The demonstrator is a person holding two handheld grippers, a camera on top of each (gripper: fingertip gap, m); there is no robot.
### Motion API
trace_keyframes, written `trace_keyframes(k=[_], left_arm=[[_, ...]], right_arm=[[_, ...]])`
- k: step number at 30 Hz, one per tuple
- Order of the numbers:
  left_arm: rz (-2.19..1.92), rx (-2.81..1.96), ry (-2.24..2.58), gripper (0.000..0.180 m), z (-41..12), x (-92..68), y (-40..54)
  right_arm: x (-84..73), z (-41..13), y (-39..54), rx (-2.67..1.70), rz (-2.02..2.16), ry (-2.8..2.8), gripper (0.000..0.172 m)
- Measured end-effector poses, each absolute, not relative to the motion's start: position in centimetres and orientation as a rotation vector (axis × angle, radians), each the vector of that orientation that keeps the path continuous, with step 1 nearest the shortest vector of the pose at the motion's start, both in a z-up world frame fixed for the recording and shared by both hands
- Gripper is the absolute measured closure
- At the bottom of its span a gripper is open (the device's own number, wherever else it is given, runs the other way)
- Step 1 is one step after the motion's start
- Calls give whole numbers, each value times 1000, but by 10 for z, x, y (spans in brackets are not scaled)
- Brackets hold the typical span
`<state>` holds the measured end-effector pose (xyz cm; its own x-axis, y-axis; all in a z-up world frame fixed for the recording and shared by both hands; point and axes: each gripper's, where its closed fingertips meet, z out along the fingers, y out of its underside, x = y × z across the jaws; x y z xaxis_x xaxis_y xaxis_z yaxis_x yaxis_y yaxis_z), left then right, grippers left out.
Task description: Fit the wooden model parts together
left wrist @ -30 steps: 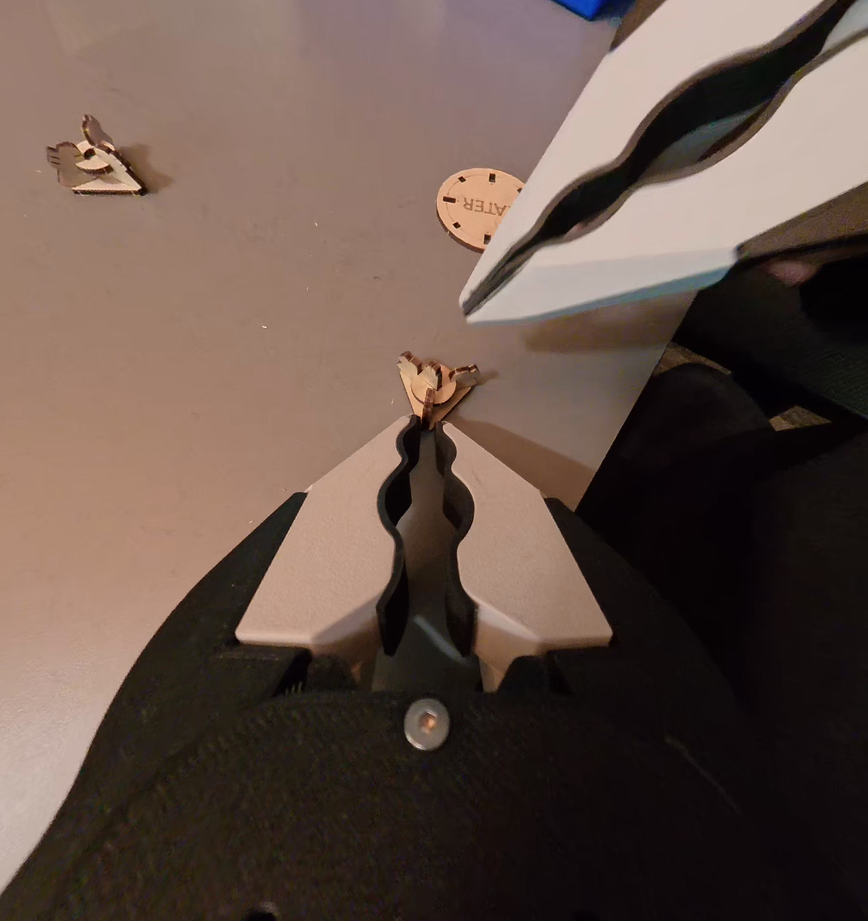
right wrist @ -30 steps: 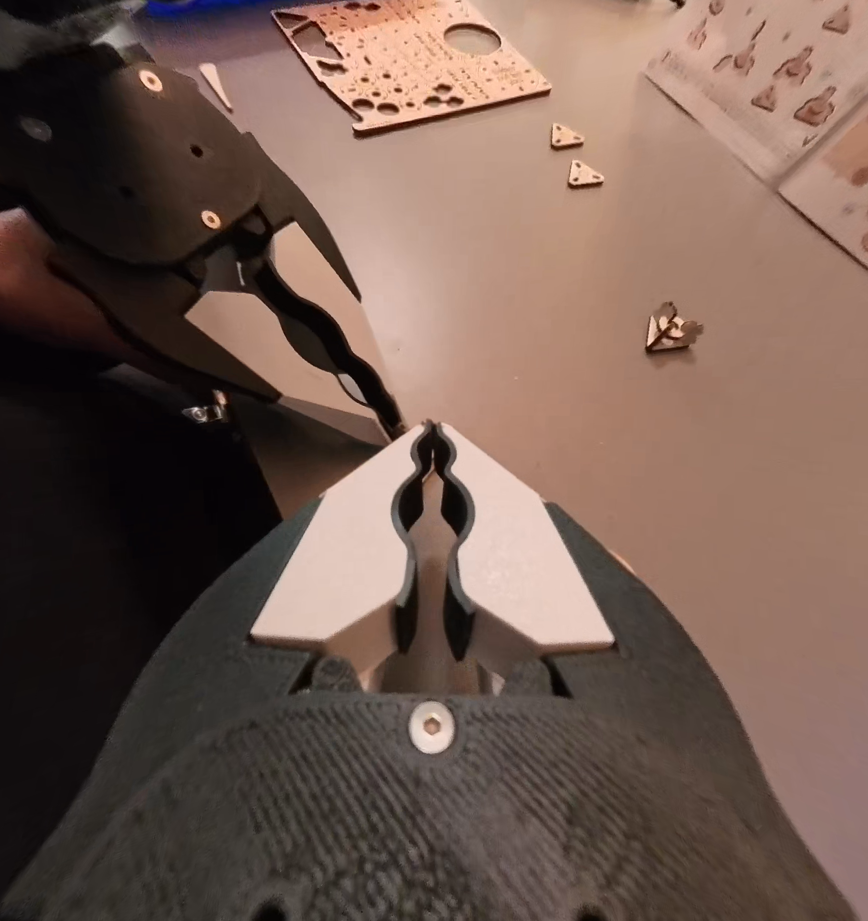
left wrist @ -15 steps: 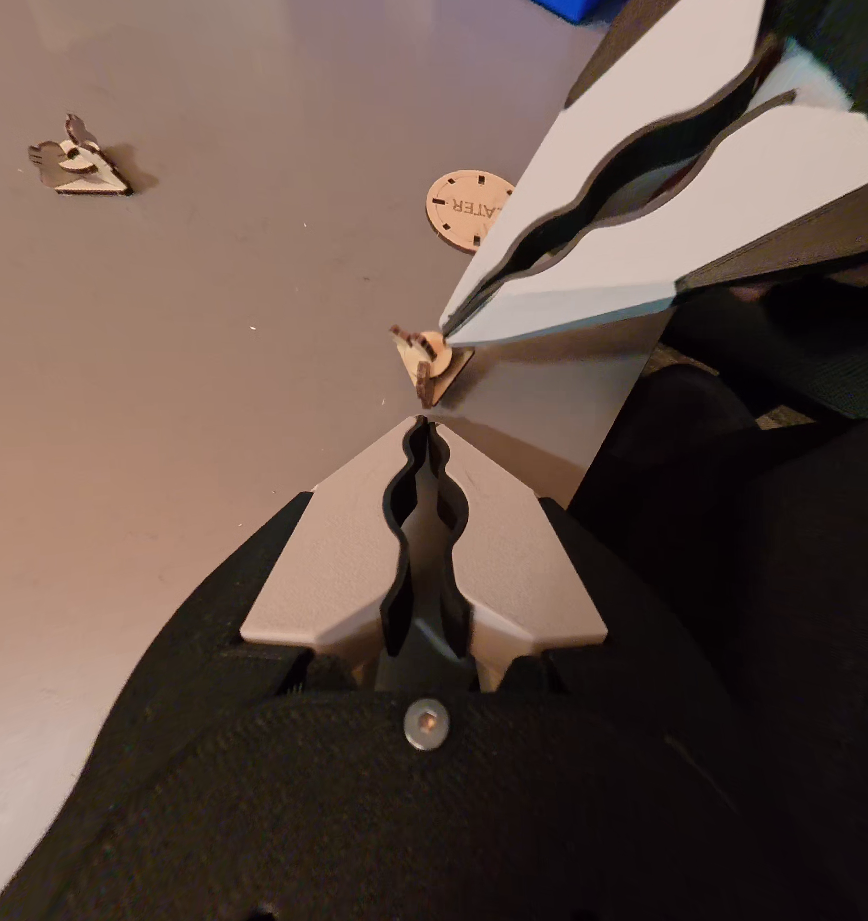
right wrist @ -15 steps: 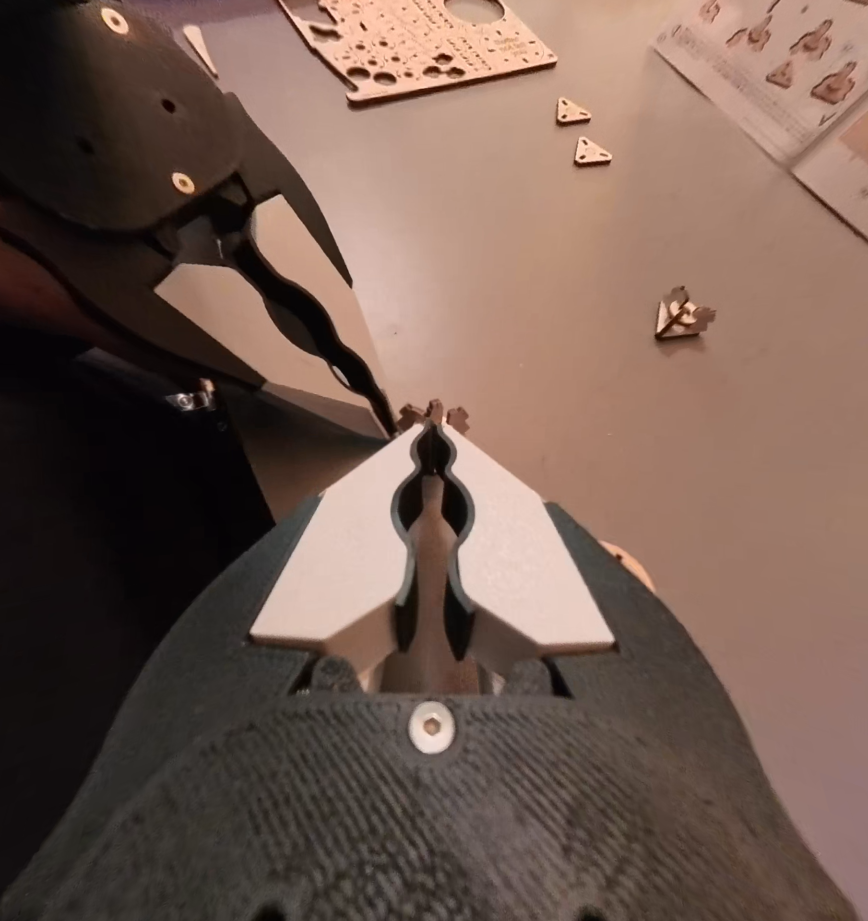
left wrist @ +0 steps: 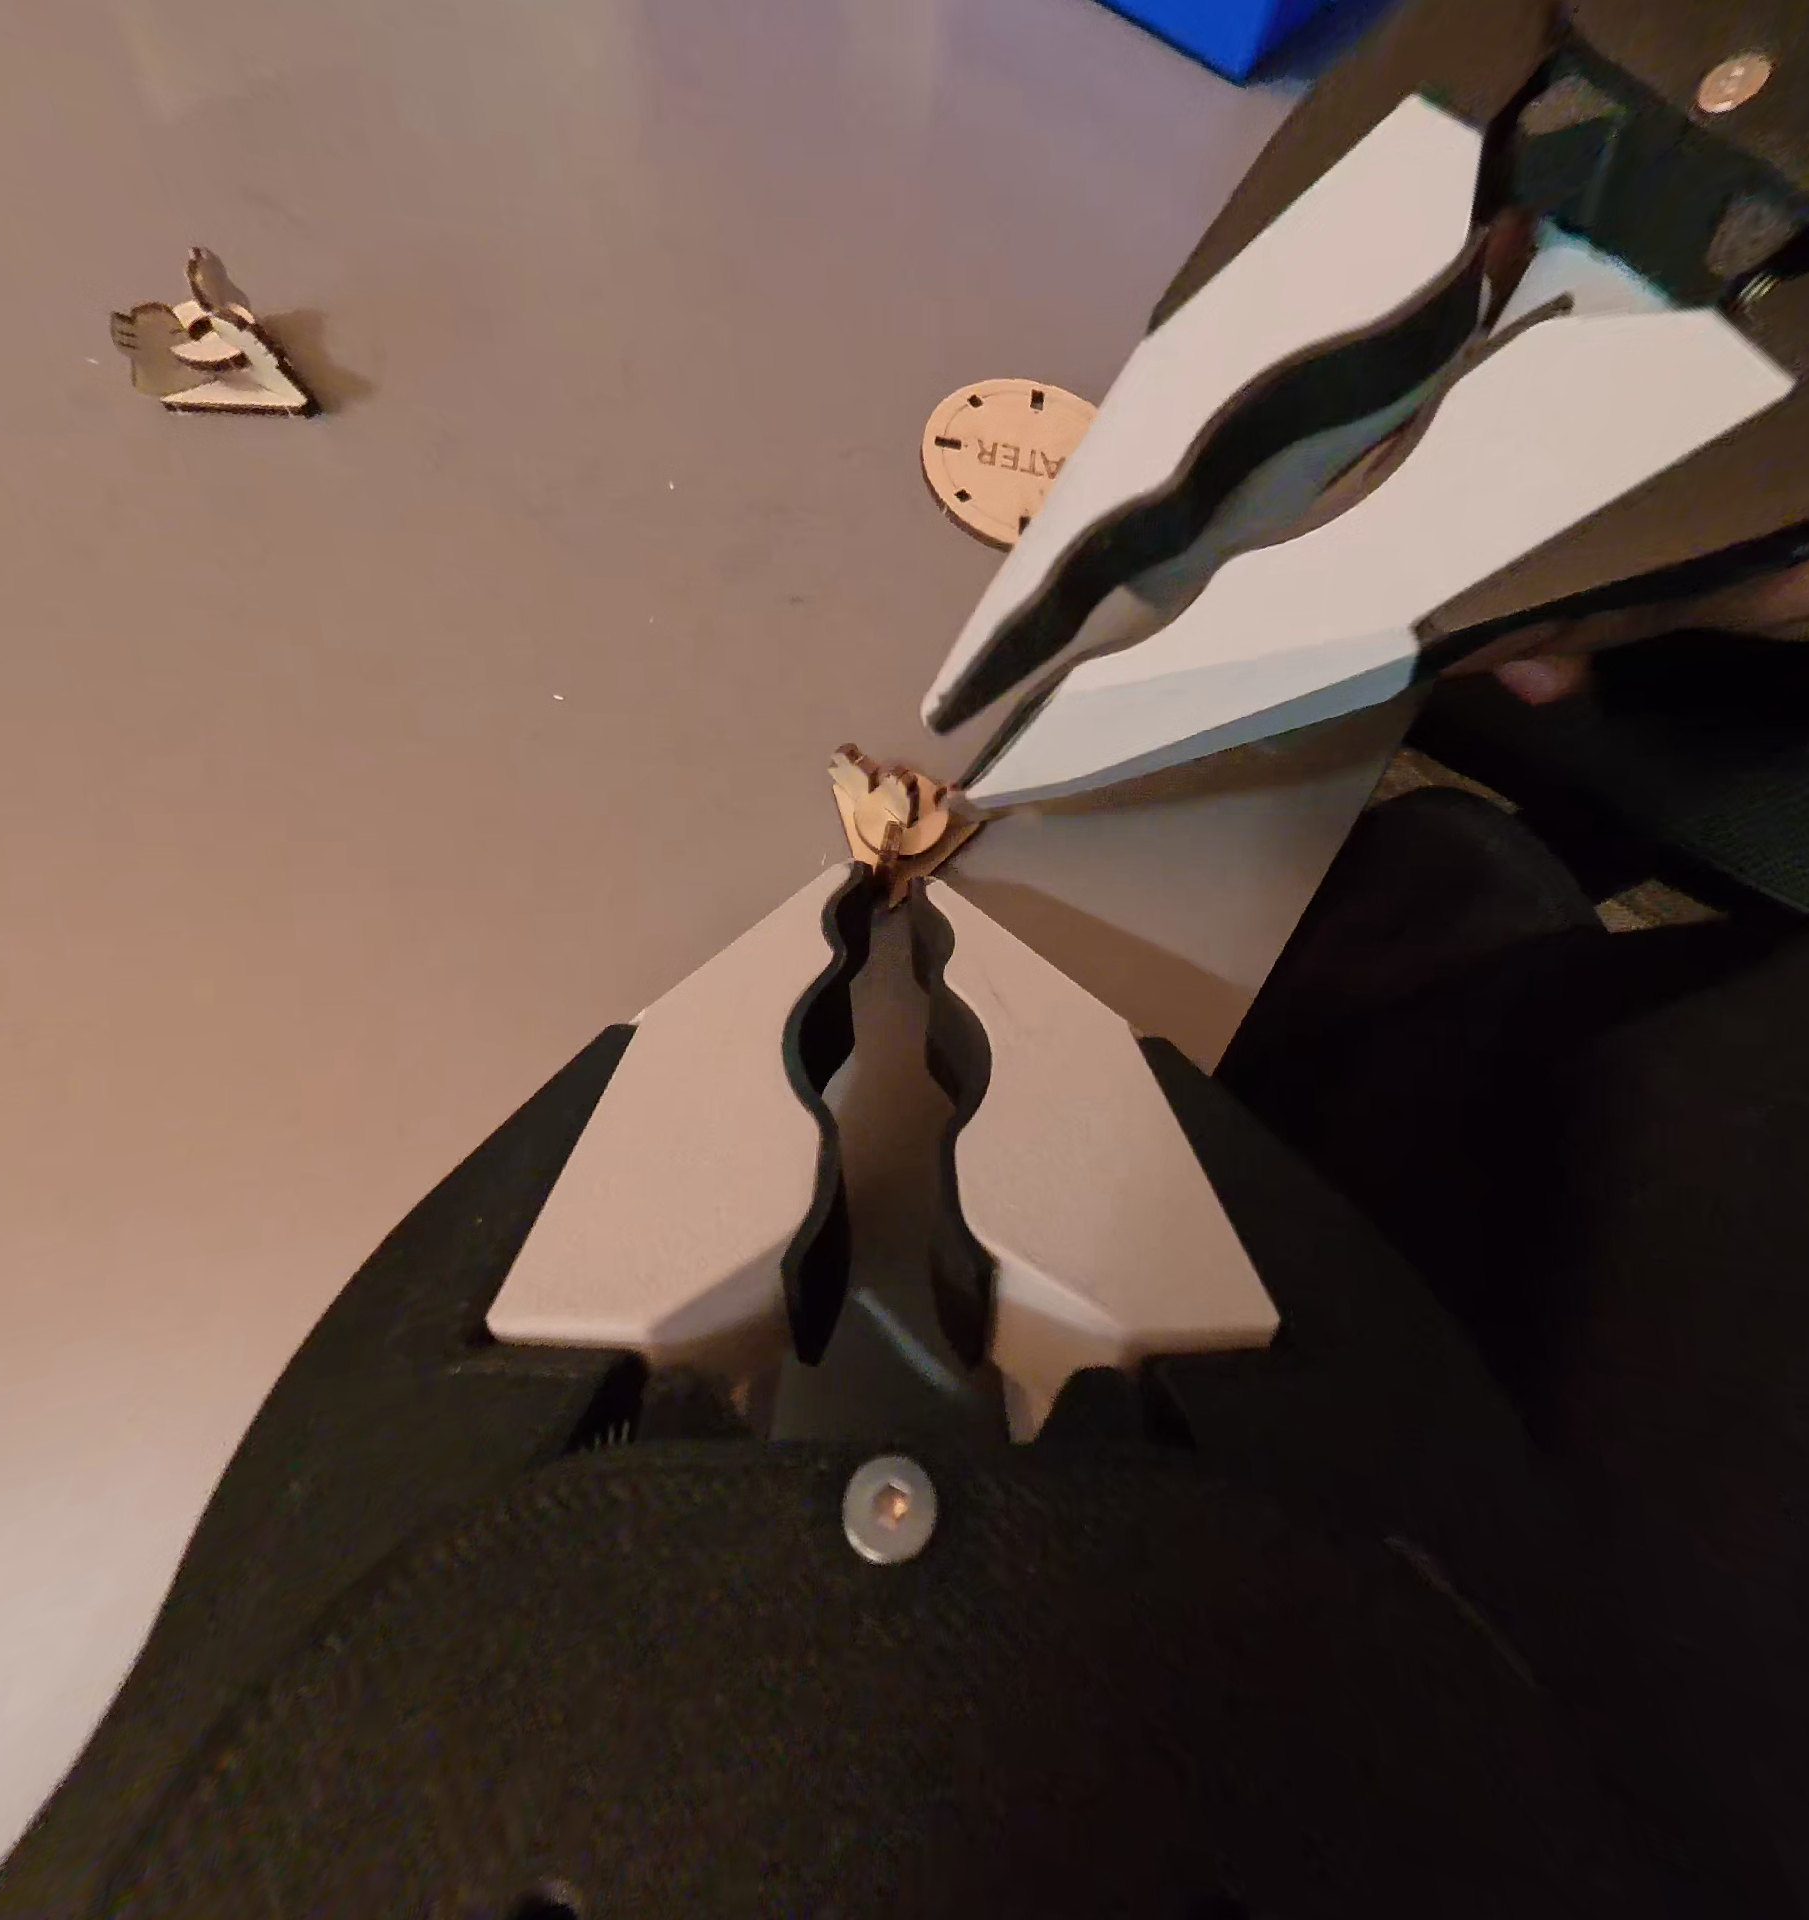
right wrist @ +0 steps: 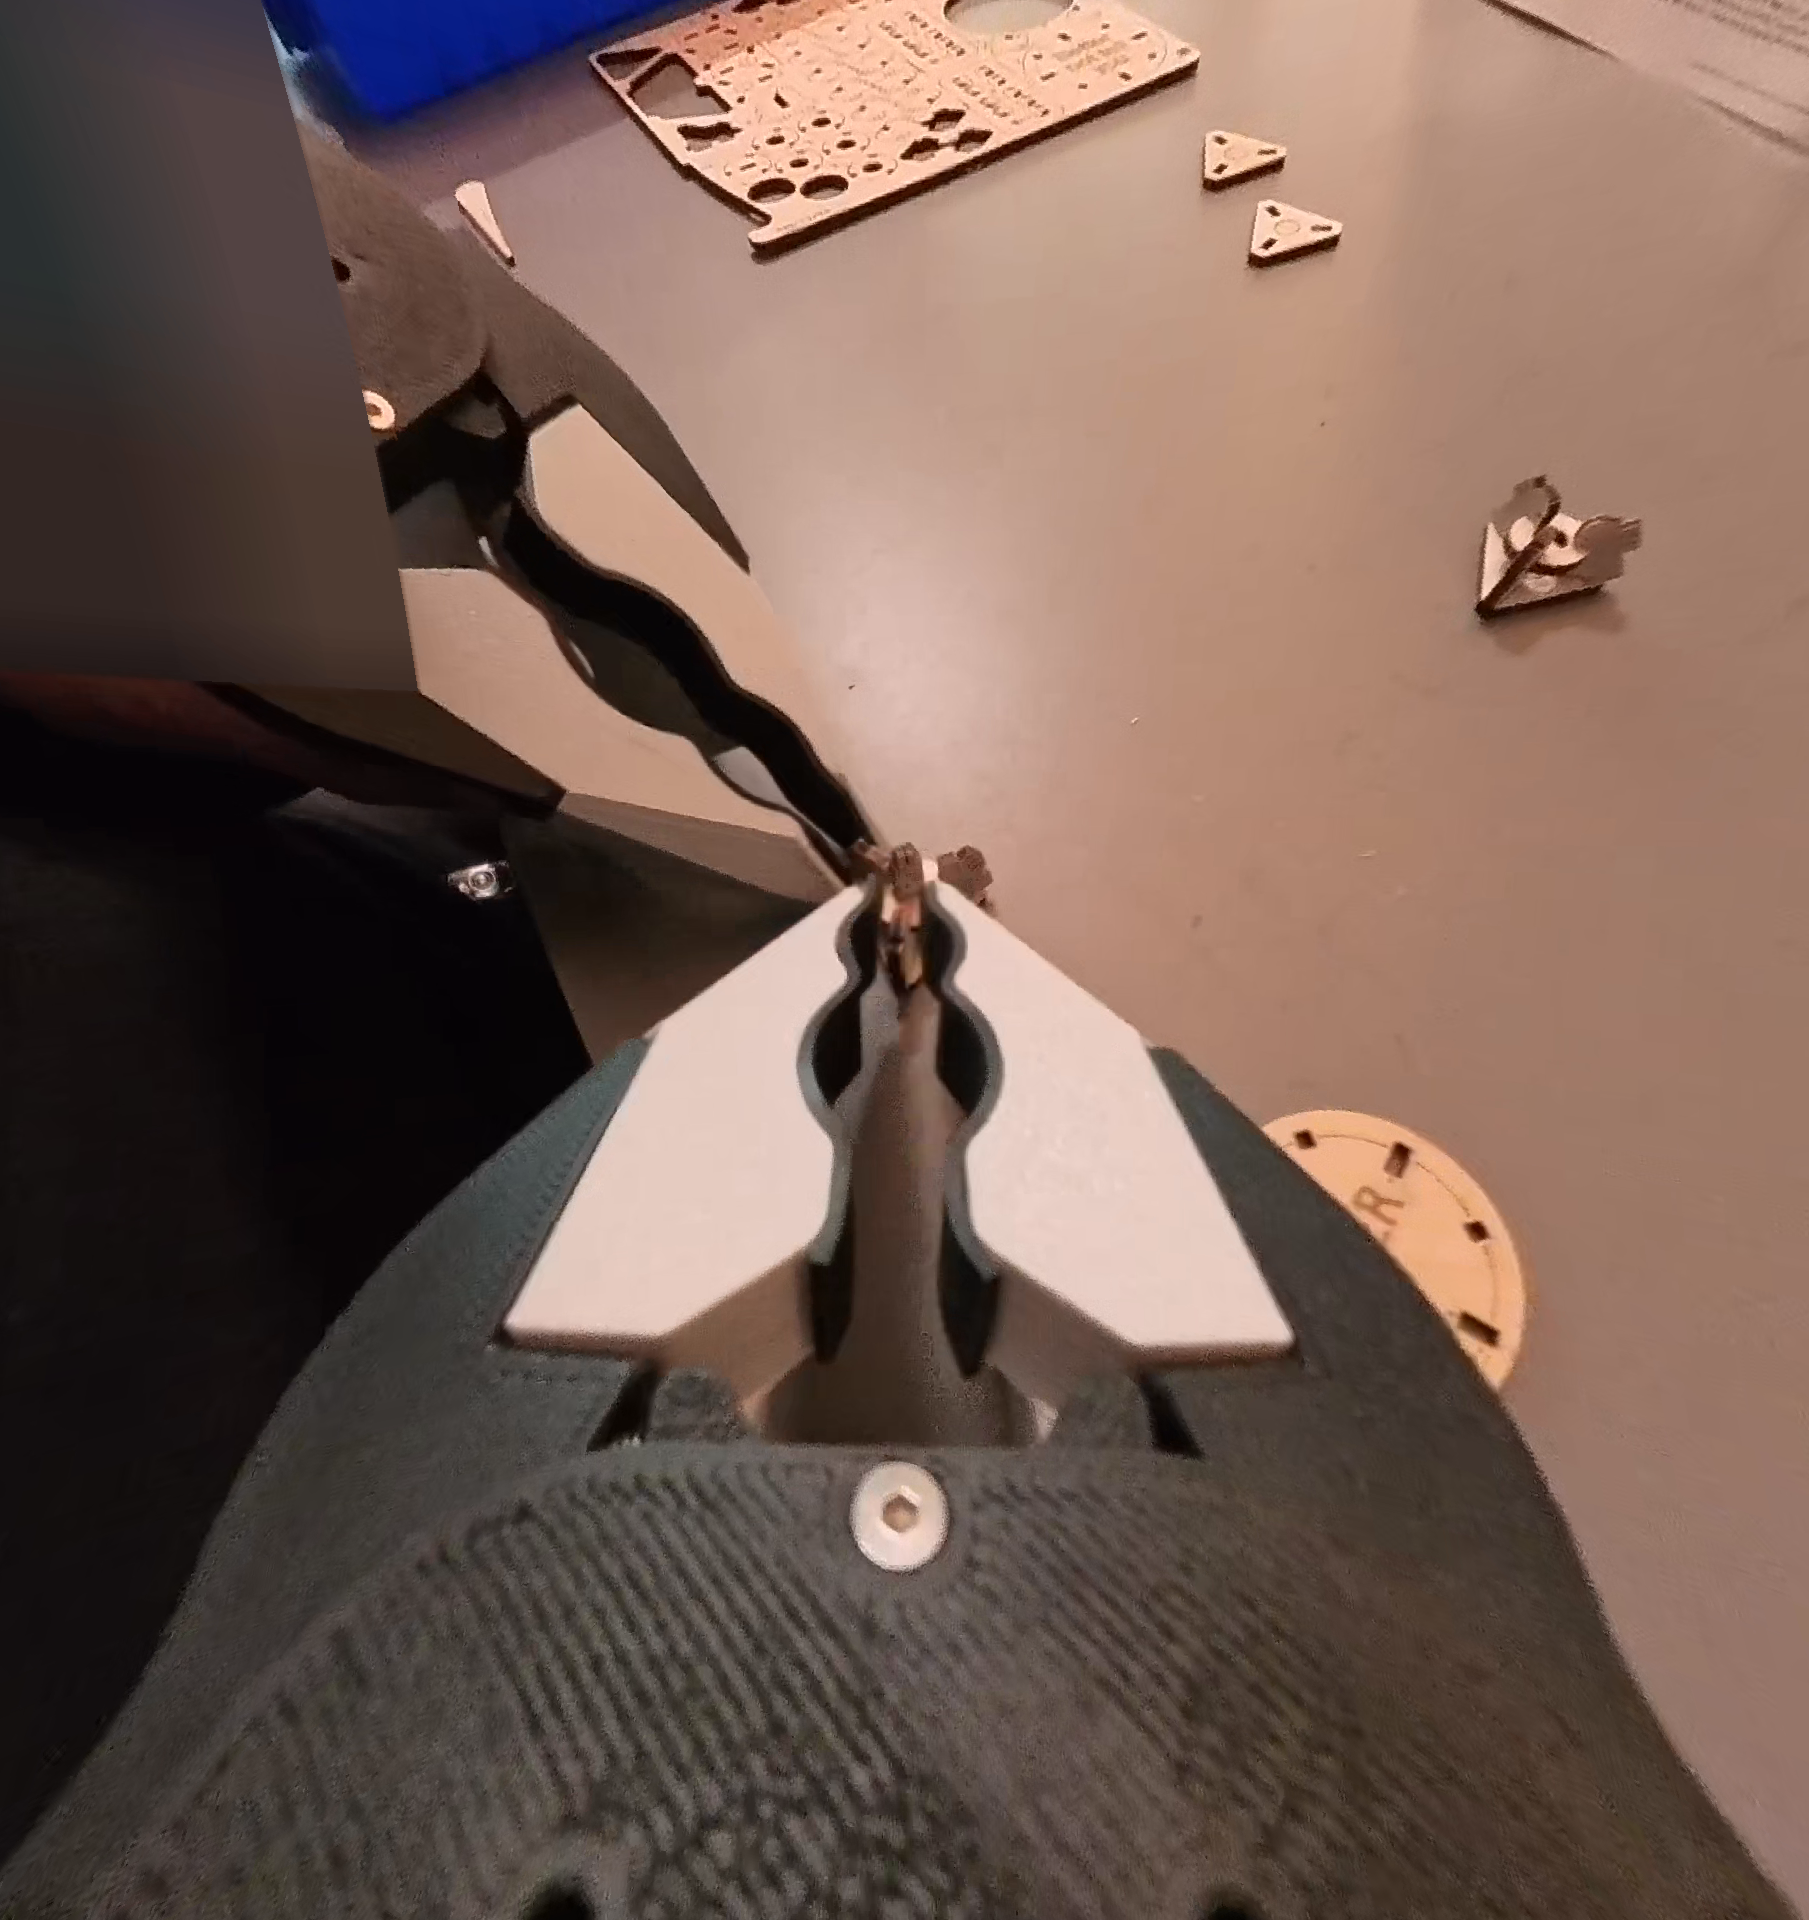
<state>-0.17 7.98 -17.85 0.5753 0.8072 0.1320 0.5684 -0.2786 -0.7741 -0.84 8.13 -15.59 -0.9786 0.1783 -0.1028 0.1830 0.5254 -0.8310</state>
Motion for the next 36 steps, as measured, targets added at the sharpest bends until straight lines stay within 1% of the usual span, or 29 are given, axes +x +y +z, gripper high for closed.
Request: trace_keyframes(k=[1,3,5,11,14,15,17,21,26,29,30,32,36], left_arm=[[365,-1978,-1101,175,-178,-2,80],[364,-1976,-1103,175,-178,-2,80],[370,-1979,-1102,175,-178,-2,80],[376,-1982,-1101,175,-178,-2,79],[370,-1982,-1098,176,-178,-2,80],[366,-1983,-1098,177,-179,-1,81],[382,-1990,-1095,178,-179,-1,81],[386,-1989,-1093,178,-179,-2,81],[381,-1987,-1095,178,-179,-2,81],[379,-1989,-1098,179,-179,-2,81],[377,-1990,-1094,179,-179,-1,82],[382,-1994,-1092,178,-179,-2,83],[383,-1992,-1092,178,-179,-2,82]], right_arm=[[-10,-153,82,331,-1509,2724,161],[-13,-149,84,347,-1538,2700,160],[-17,-146,87,346,-1562,2723,172],[-10,-130,79,191,-1724,2801,172],[-4,-168,76,172,-1448,2937,172],[-2,-170,75,166,-1409,2936,172],[-8,-158,75,148,-1474,2969,172],[-13,-120,80,198,-1688,2849,172],[-14,-131,81,179,-1654,2914,172],[-16,-167,81,189,-1456,3023,171],[-17,-167,81,203,-1455,3012,172],[-17,-161,81,205,-1451,2997,172],[-20,-127,84,214,-1670,2914,172]])
